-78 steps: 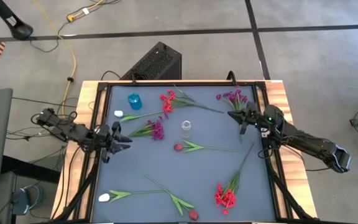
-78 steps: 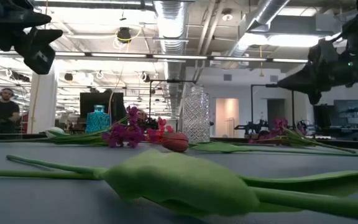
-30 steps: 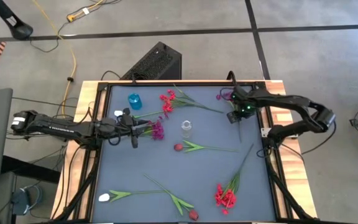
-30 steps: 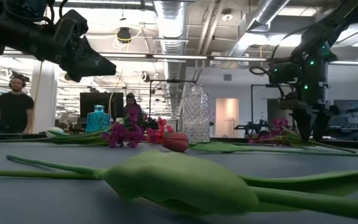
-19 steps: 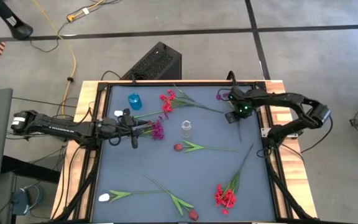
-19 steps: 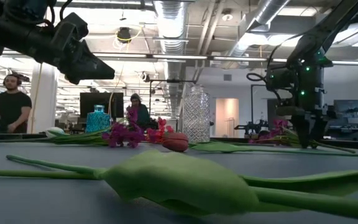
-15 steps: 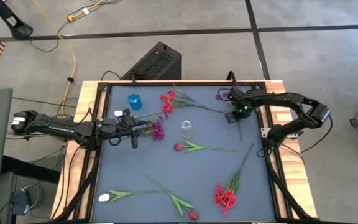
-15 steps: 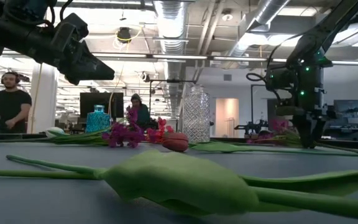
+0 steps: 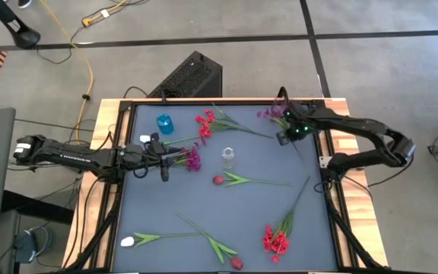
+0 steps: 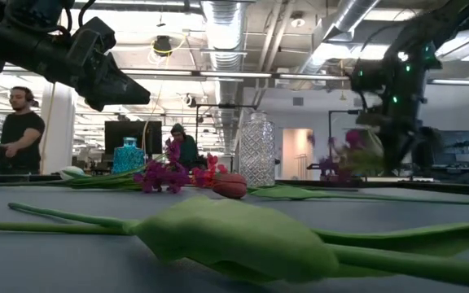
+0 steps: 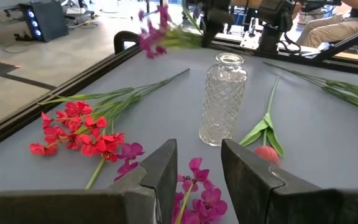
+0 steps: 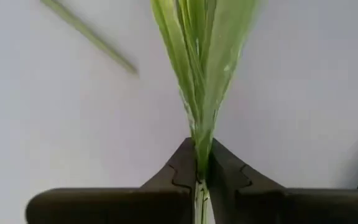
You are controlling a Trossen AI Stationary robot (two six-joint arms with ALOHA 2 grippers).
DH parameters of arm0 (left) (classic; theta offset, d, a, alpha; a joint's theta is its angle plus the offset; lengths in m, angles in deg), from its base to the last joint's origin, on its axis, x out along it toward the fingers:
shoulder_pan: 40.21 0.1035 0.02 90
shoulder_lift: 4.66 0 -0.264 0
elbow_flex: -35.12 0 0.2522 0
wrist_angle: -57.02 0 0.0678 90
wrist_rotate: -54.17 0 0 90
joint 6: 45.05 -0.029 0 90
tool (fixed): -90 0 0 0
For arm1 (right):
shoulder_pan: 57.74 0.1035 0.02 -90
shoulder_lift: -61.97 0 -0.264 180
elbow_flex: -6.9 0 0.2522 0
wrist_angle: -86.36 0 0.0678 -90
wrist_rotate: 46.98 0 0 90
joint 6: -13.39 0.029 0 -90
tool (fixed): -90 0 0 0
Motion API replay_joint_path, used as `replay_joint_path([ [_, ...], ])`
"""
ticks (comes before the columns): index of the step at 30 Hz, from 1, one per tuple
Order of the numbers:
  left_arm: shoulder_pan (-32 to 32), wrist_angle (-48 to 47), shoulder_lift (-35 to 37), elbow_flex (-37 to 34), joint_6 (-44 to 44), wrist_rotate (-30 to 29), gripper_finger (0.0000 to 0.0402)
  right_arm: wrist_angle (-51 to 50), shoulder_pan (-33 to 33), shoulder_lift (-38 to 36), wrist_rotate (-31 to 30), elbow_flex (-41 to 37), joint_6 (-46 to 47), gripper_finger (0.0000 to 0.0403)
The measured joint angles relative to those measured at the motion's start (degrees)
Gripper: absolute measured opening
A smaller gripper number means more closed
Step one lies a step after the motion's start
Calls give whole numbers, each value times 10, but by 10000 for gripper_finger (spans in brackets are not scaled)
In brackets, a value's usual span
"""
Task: Sort flowers into vase by color
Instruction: Put the right purple flowers into the blue vase
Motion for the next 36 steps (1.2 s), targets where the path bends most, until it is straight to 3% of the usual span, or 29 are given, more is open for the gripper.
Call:
replay_joint_path([
  [6, 0, 0, 0, 0, 7, 0, 114, 61, 1, -62, 0, 45, -27, 48],
  [11, 0, -2, 0, 0, 6, 0, 114, 220, 14, -96, 7, 49, -75, 48],
  [17, 0, -23, 0, 0, 13, -1, 114, 415, 51, -81, 48, 49, -161, 48],
  [25, -2, -80, 0, 0, 53, -3, 114, 646, 103, 30, 63, 49, -195, 48],
  [30, -2, -105, 0, -6, 79, -5, 114, 882, 128, 140, 128, 55, -154, 46],
  [33, -2, -104, 0, -10, 81, -7, 114, 994, 151, 217, 151, 92, -142, 44],
  [36, -2, -103, 0, -15, 81, -9, 114, 1019, 172, 293, 151, 154, -142, 44],
])
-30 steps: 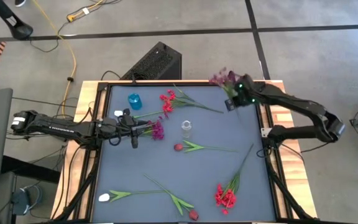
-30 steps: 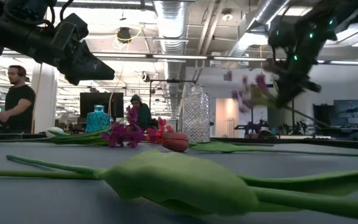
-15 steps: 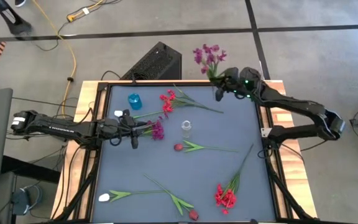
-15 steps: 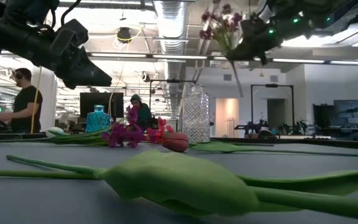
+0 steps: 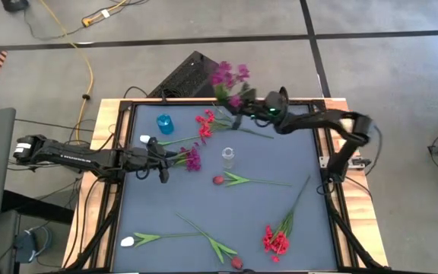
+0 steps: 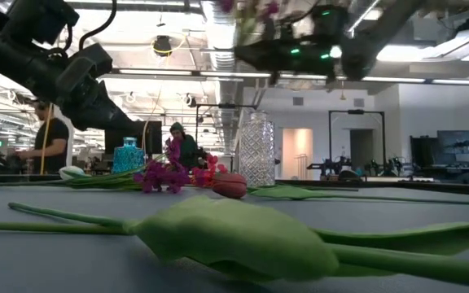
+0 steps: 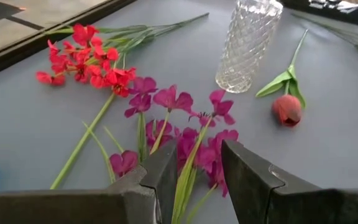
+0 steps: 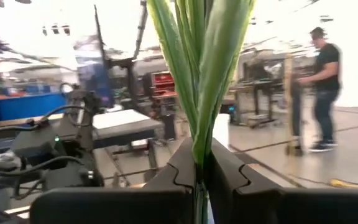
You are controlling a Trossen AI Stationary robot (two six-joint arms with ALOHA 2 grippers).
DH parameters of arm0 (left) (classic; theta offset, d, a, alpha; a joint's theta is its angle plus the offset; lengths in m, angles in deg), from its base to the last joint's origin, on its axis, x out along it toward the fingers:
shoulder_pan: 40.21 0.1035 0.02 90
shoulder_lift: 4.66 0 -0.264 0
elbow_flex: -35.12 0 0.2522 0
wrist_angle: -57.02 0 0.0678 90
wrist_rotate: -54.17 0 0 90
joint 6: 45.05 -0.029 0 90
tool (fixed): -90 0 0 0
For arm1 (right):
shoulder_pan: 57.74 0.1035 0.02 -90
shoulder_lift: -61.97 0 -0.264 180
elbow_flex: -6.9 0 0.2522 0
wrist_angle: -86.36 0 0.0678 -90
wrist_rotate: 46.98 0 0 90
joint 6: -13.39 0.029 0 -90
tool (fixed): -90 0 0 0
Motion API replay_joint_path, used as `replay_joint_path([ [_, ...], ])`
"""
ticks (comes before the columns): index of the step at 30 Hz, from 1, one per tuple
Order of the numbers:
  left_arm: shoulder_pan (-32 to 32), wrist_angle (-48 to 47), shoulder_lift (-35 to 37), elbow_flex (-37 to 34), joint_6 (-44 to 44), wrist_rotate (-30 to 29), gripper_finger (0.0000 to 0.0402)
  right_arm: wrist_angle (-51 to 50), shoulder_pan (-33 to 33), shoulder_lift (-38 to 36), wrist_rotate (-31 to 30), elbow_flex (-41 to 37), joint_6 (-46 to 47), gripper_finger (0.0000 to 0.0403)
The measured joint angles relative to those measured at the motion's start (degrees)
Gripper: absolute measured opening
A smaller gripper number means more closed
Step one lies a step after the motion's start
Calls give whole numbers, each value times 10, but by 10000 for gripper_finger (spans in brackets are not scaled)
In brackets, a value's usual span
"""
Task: Sort flowers into vase by color
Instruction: Put the right purple flowers into the blue vase
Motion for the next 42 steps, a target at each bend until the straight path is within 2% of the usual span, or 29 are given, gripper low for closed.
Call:
replay_joint_path([
  [11, -13, -1, 0, -1, -2, 5, 114, -9, 36, 218, 0, 274, -11, 43],
  [18, -25, 2, 0, -1, 2, 5, 114, -29, 43, 323, 0, 404, -9, 42],
  [34, -31, 16, 0, -1, 8, 4, 114, -90, 53, 472, 0, 619, -7, 43],
  [42, -31, 16, 0, -1, 6, 4, 114, -129, 50, 481, -1, 637, -26, 43],
])
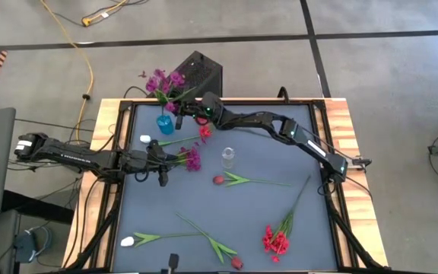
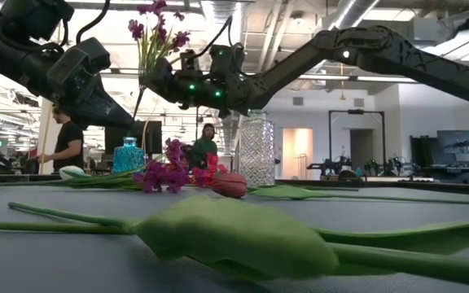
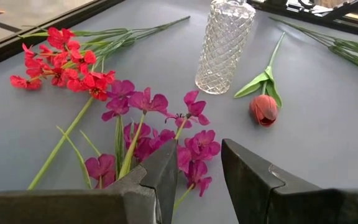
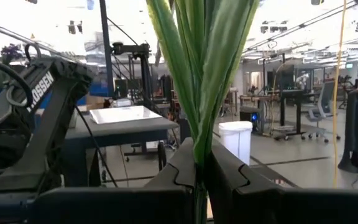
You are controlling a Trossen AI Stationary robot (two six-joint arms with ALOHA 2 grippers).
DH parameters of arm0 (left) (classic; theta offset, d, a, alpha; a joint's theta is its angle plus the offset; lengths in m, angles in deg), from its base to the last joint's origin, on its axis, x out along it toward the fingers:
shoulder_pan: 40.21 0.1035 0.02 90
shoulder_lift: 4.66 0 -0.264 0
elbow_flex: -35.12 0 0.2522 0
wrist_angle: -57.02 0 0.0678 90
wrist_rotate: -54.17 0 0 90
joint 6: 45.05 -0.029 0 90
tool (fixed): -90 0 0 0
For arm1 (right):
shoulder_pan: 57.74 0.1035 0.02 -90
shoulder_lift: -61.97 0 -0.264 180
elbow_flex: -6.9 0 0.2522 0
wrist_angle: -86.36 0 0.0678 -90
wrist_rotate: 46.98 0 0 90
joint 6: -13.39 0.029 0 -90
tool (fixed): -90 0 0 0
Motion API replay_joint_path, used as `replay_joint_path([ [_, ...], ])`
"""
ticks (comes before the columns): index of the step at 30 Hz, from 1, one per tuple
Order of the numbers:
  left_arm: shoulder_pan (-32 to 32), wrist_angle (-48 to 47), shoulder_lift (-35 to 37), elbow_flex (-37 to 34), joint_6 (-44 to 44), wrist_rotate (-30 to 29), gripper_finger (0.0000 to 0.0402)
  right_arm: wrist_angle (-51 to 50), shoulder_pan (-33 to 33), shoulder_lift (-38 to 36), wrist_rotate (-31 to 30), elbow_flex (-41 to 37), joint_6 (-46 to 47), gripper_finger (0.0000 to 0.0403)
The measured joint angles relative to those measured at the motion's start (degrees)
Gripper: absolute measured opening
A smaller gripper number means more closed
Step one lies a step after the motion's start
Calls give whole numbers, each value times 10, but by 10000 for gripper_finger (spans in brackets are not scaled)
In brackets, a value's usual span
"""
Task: Sort flowers into vase by color
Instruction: Put the right purple flowers into the blue vase
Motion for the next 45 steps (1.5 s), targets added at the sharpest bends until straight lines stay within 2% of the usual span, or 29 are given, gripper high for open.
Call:
replay_joint_path([
  [20, 0, 1, 0, 0, 2, 0, 114, 15, -4, 0, -8, 0, -3, 43],
  [31, 0, 1, 0, 0, 12, 1, 114, -43, -5, 0, -31, 0, -17, 44],
  [37, 0, 1, 0, 0, 13, 1, 114, -48, 0, 0, -31, 0, -17, 63],
  [41, 0, -1, 0, 0, 12, 0, 114, -71, 3, -2, -9, -1, -14, 75],
  [45, 0, -4, 0, 0, 12, 1, 114, -157, -1, -2, 16, 24, -4, 88],
])
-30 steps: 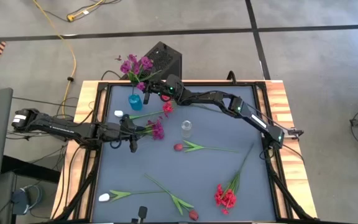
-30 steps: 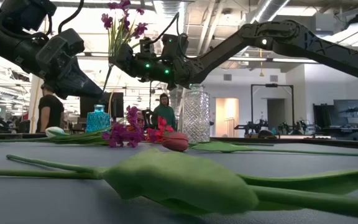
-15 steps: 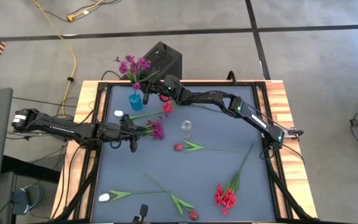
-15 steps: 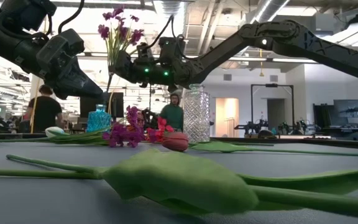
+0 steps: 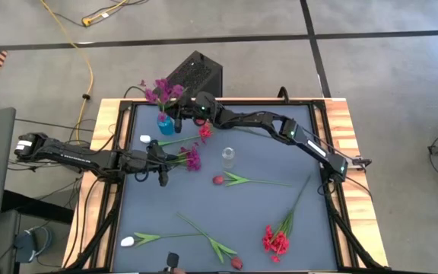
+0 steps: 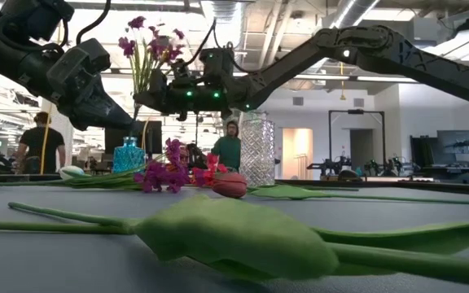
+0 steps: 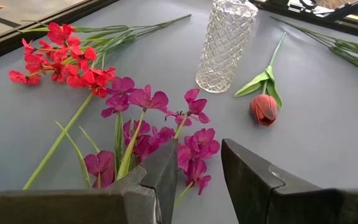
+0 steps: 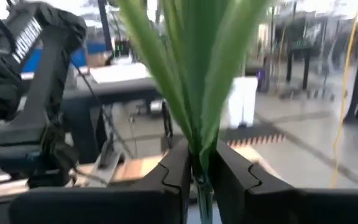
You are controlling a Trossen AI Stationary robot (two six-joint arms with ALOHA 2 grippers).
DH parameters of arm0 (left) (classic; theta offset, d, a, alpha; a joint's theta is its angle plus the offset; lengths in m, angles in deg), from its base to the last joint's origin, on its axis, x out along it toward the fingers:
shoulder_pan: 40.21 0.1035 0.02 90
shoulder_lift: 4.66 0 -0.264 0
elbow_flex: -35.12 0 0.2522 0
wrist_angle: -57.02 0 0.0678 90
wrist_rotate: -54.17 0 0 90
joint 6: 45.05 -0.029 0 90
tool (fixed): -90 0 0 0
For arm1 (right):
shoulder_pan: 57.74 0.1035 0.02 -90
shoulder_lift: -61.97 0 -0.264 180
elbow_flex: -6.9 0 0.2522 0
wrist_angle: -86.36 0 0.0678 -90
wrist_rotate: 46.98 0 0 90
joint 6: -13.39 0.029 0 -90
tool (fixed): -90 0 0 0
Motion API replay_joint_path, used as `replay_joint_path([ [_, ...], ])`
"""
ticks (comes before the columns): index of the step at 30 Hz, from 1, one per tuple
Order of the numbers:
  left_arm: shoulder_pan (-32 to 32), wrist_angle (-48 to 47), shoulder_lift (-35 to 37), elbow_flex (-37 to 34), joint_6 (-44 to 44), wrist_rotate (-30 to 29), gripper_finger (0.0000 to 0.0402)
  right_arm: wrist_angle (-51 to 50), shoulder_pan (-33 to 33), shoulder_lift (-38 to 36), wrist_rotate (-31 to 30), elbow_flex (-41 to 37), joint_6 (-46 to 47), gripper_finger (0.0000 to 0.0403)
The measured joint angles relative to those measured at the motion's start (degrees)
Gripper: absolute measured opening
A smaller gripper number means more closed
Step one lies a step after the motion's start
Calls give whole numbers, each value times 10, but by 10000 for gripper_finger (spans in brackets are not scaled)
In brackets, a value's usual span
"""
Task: Sort flowers into vase by color
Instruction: Put the right purple flowers into the blue vase, then put the purple flowers into the blue vase
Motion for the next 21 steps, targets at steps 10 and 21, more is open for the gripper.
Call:
replay_joint_path([
  [10, 0, -1, 0, 0, 1, 11, 114, -265, -17, -1, 15, 99, -8, 158],
  [21, 0, -5, 0, 0, 5, 17, 114, -453, -21, -17, 32, 133, -52, 279],
])
